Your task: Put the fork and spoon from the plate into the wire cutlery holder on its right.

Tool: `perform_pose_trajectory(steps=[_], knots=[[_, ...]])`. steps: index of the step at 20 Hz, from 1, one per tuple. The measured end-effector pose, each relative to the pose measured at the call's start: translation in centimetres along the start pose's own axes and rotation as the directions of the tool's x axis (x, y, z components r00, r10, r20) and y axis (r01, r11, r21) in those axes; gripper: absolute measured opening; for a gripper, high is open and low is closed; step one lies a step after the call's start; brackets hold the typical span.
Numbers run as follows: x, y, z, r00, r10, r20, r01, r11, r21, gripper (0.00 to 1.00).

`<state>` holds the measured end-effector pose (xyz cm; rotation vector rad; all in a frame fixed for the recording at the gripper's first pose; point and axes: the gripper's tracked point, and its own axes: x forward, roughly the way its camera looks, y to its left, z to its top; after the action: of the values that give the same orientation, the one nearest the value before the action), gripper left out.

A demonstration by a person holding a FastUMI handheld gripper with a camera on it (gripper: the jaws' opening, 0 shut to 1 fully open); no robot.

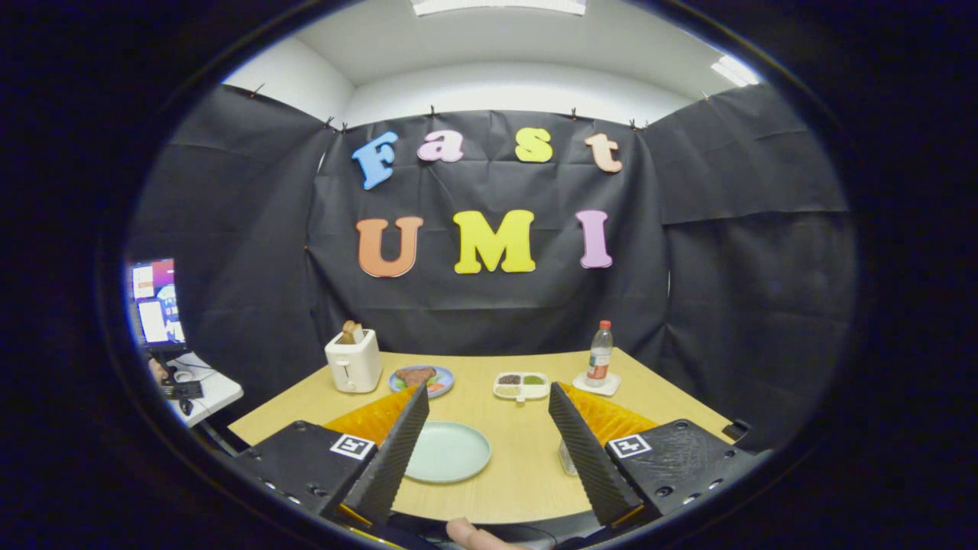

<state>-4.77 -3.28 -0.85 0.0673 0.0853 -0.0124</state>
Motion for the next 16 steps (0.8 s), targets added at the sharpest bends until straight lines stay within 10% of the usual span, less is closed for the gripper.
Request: perform_pose_trajectory(steps=[16], knots=[[-2.1,0.5,-0.3,0.998,0.033,0.049,-0.032,0.999,-0.023,0.95]])
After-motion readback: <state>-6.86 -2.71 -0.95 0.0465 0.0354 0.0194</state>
